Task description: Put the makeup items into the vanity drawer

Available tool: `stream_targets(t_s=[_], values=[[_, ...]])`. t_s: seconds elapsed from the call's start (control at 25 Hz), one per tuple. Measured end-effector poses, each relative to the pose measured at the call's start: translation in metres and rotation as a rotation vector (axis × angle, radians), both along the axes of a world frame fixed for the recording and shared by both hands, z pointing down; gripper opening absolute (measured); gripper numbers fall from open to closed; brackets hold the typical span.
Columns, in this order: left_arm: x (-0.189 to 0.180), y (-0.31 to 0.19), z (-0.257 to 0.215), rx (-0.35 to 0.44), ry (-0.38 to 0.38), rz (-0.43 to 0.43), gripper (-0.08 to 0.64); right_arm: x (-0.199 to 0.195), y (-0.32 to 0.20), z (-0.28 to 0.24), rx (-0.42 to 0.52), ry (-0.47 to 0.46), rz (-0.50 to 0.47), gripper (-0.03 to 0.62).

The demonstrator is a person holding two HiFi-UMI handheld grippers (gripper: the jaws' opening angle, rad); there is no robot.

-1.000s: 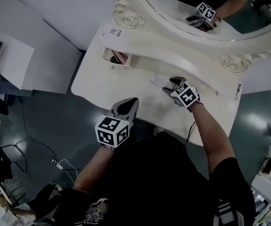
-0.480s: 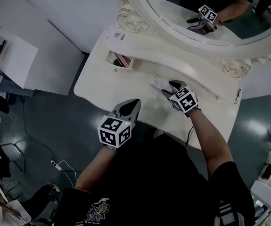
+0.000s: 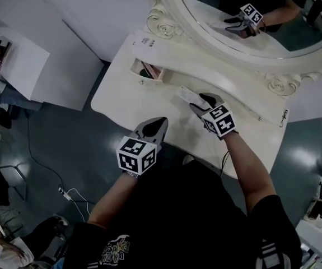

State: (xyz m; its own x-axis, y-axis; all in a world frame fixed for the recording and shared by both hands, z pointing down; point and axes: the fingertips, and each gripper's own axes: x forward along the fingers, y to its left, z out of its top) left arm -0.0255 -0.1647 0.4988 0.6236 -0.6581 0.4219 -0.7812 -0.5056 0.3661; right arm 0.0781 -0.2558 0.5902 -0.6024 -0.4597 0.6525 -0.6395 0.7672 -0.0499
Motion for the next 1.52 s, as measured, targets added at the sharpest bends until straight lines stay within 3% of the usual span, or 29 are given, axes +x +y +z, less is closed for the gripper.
stream_targets(t_s=[0.72,1.12,1.52], values=[[-0.055,0.005,-0.007,0.024,-0.017,-0.078,0.000,-0.100,-0.037,-0.054,0.085,-0.104,-0.068,0.239],[-0.102,-0.001,-0.004,0.007,-0.027,-0.108,0.000,-0.150,-0.071,-0.046,0.067,-0.079,-0.072,0.239],[-0.146,-0.015,0.001,-0.017,-0.016,-0.114,0.000,-0.181,-0.103,-0.029,0.050,0.012,-0.058,0.240]])
